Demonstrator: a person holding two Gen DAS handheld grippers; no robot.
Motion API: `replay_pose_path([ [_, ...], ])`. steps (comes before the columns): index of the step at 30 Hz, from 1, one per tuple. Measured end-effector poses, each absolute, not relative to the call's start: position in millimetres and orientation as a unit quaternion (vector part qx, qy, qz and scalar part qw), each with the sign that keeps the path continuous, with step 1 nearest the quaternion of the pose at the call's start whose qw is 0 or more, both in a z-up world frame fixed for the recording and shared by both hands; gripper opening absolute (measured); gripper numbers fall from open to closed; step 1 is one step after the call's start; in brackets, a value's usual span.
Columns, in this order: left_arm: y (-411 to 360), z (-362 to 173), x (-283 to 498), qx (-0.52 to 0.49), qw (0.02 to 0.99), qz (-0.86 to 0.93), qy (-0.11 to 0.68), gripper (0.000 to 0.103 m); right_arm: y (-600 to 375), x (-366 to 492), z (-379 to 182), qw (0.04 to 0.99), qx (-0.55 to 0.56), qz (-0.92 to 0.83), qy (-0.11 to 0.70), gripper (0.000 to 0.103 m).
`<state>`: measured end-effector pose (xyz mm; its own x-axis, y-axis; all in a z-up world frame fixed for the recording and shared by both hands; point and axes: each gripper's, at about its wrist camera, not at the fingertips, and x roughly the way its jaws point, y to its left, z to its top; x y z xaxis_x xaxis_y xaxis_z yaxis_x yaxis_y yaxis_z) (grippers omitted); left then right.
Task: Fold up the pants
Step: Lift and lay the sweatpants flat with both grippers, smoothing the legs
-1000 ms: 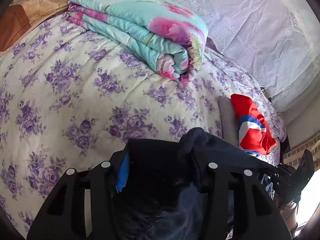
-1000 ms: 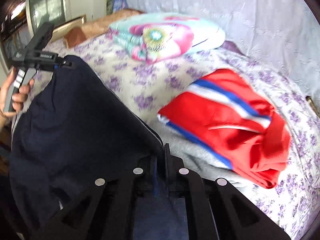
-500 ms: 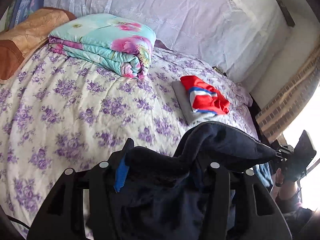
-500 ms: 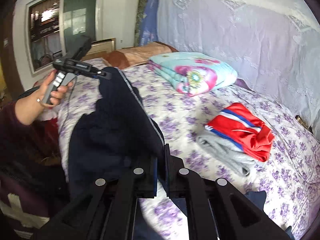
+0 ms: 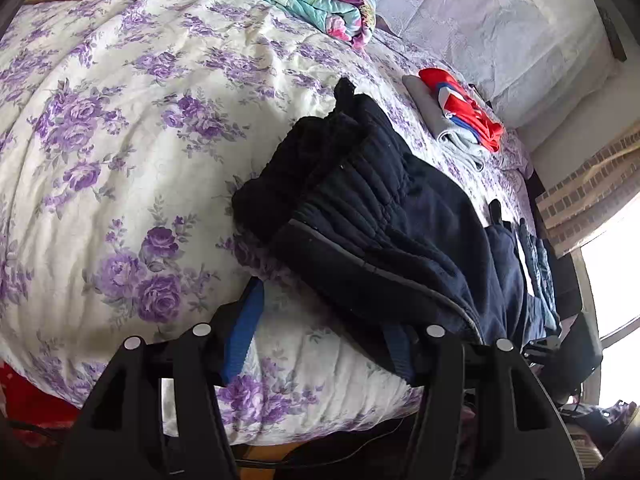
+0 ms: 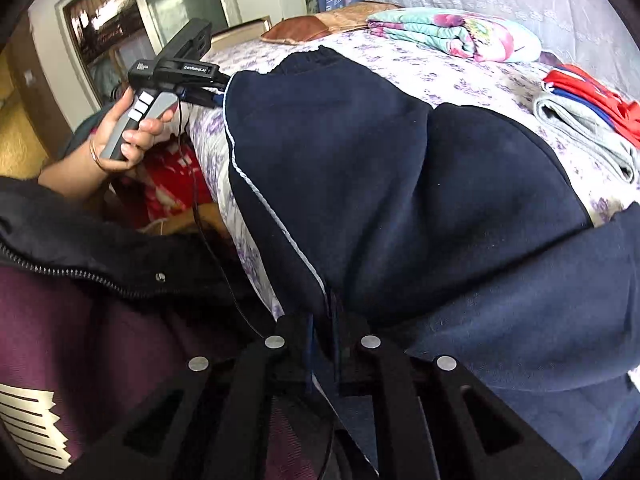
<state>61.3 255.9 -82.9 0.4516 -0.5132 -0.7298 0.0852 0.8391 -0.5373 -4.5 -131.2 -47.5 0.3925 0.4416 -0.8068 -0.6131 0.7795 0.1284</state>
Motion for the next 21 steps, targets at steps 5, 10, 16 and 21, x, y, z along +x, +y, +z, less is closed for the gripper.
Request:
replay_pose_path([
  [5,247,-54,69,-0.191,0.858,-0.146,0.455,0.058,-128,-1,-54,0.833,-0.072,0.316,0.447,0.011],
  [10,263,-71,66,-0.191,0.851,-0.081,0.482,0.074,-120,0,-68,0.834,-0.053,0.318,0.447,0.028],
  [16,273,-53,24,-0.205,0.859,-0.082,0.462,0.072,-136,-15,-34,0.859,-0.053,0.305,0.408,0.059],
  [21,265,12,-15,-0.166,0.906,-0.061,0.384,0.073,-212,-4,35,0.932,-0.012,0.141,0.335,0.094],
])
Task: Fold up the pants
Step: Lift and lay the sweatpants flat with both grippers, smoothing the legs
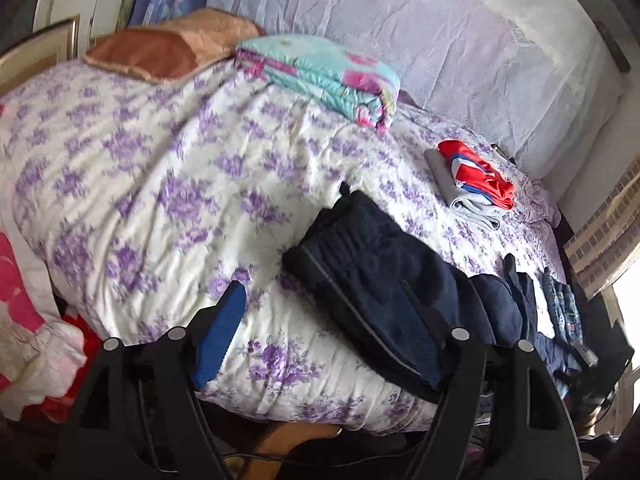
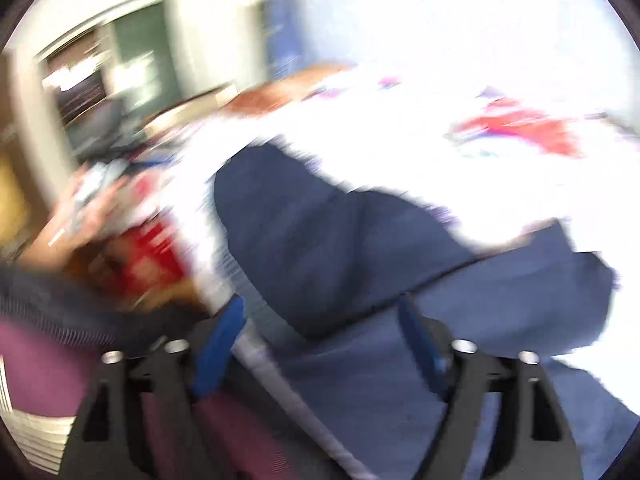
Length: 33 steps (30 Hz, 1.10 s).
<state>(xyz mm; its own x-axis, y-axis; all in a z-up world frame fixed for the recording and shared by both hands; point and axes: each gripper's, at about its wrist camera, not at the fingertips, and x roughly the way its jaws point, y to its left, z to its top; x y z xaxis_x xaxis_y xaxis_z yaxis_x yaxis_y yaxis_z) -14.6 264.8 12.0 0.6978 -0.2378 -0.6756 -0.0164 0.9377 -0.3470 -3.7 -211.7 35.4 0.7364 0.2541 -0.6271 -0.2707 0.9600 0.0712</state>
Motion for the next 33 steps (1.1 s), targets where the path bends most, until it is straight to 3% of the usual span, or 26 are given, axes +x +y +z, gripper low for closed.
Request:
replay_pose_path([
  [1,251,21,-14,-0.145,0.913,-0.066,0.376,0.074,-233,8,45,0.94,0.012,0.092,0.328,0.099],
  [5,187,23,15,-0.117,0.91,-0.117,0.382,0.074,-279,81,50,0.927,0.047,-0.032,0.37,0.099],
  [12,112,-69,63,-0.106,0.867,-0.144,0.466,0.074,-276,180,-34,0.859,-0.005,-0.162,0.485,0.098],
  [14,110,-75,58,-0.099,0.874,-0.143,0.454,0.076,-275,192,-65,0.835,-0.021,-0.146,0.53,0.058],
  [15,109,-74,56,-0.095,0.877,-0.144,0.449,0.076,-276,190,-75,0.828,-0.031,-0.137,0.543,0.011],
  [16,111,-74,55,-0.097,0.877,-0.146,0.448,0.076,-278,181,-70,0.841,-0.034,-0.132,0.523,0.005],
  [18,117,-73,53,-0.105,0.875,-0.152,0.447,0.076,-292,154,-52,0.863,-0.013,-0.129,0.488,0.005],
  [23,125,-73,50,-0.123,0.874,-0.165,0.439,0.076,-344,-8,18,0.938,0.103,-0.182,0.277,0.005],
  [25,127,-74,49,-0.131,0.874,-0.168,0.436,0.076,-361,-79,3,0.934,0.181,-0.203,0.23,0.006],
  [27,127,-74,47,-0.131,0.876,-0.167,0.434,0.076,-368,-116,-35,0.917,0.238,-0.214,0.238,0.006],
  [30,125,-73,48,-0.129,0.876,-0.164,0.435,0.077,-364,-141,-81,0.902,0.273,-0.219,0.252,0.006],
  [33,124,-73,50,-0.129,0.874,-0.167,0.437,0.079,-359,-154,-89,0.907,0.283,-0.206,0.232,0.006],
])
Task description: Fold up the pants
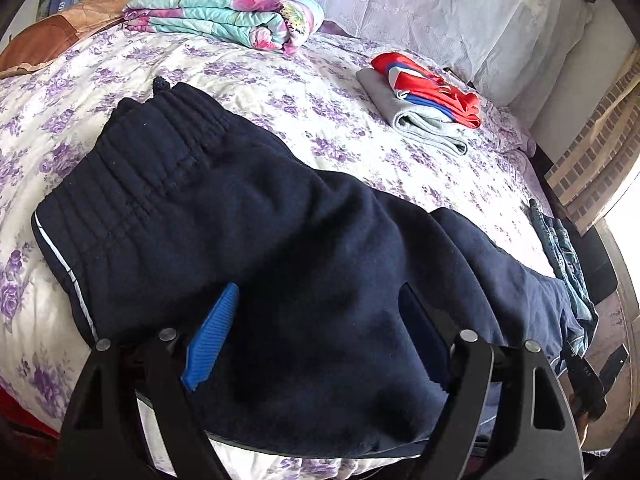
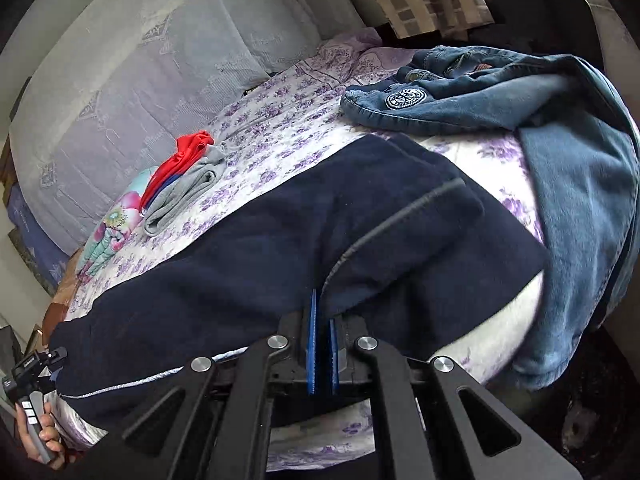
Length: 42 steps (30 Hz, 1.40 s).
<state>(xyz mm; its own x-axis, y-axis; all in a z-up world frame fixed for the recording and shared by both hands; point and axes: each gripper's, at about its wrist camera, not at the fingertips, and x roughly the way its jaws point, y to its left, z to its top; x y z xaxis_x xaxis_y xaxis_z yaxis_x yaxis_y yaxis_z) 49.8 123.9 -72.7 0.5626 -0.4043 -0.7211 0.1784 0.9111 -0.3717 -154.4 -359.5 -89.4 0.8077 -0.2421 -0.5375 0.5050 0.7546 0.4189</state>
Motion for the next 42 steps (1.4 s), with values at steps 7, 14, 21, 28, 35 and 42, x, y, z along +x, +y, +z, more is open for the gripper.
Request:
replay_pose_path([
  [7,128,-74,49,-0.145,0.873,-0.171,0.432,0.08,-348,-172,-58,0.932,0.241,-0.193,0.19,0.005],
  [14,121,-74,46,-0.13,0.878,-0.163,0.431,0.08,-358,-187,-86,0.911,0.276,-0.211,0.221,0.015],
  [21,125,-74,48,-0.14,0.874,-0.165,0.435,0.081,-400,-195,-70,0.894,0.341,-0.218,0.192,0.095],
  [28,123,-73,48,-0.139,0.874,-0.161,0.436,0.083,-421,-194,-59,0.894,0.34,-0.216,0.197,0.019],
  [35,117,-73,47,-0.115,0.878,-0.15,0.44,0.083,-415,-189,-73,0.885,0.278,-0.273,0.255,0.025],
  [42,124,-74,25,-0.067,0.876,-0.145,0.455,0.08,-382,-169,38,0.946,0.132,-0.227,0.192,0.069],
])
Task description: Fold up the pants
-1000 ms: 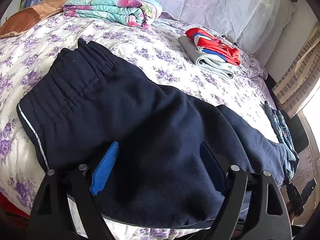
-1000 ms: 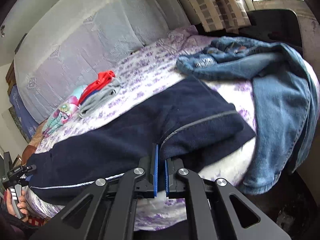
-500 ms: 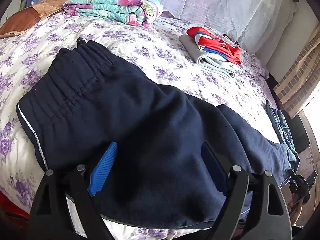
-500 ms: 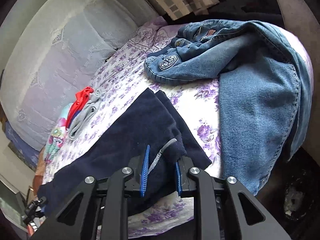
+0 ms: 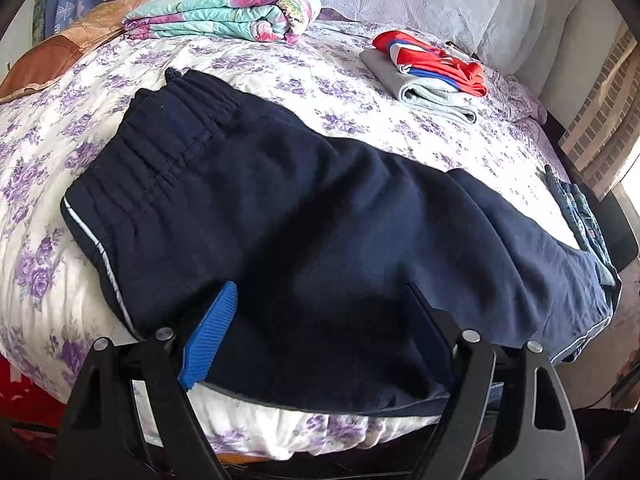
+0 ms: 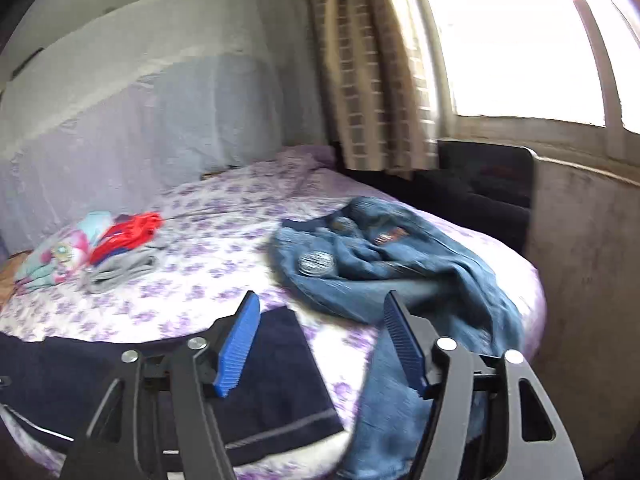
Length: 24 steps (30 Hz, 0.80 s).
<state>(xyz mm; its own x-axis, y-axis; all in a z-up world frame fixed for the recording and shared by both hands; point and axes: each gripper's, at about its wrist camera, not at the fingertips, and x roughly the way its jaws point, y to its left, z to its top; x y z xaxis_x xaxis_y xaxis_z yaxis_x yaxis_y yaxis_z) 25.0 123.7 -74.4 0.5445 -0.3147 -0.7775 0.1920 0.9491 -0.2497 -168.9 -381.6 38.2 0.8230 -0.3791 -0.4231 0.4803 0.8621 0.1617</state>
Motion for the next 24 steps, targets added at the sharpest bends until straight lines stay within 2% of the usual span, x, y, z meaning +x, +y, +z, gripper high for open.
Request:
replay_pose_path([
  [2,126,-75,19,-0.063,0.877,-0.141,0.455,0.08,-367,-106,49,0.946,0.177,-0.063,0.263,0.075],
  [5,125,-76,12,-0.054,0.878,-0.133,0.456,0.08,-319,-4,49,0.918,0.191,0.09,0.335,0.078],
  [9,128,-74,8,-0.062,0.875,-0.124,0.463,0.08,-269,131,8,0.858,0.182,0.185,0.443,0.078],
  [12,124,-63,14,-0.068,0.876,-0.124,0.462,0.081,-241,202,-31,0.815,0.166,0.209,0.514,0.078],
  [15,118,-42,24,-0.07,0.886,-0.131,0.439,0.082,-219,237,-64,0.759,0.171,0.24,0.58,0.078],
  [18,110,-32,39,-0.059,0.896,-0.122,0.424,0.087,-206,243,-76,0.695,0.187,0.301,0.625,0.078],
  [24,120,-67,71,-0.055,0.875,-0.074,0.476,0.087,-192,209,-68,0.599,0.216,0.414,0.651,0.079],
])
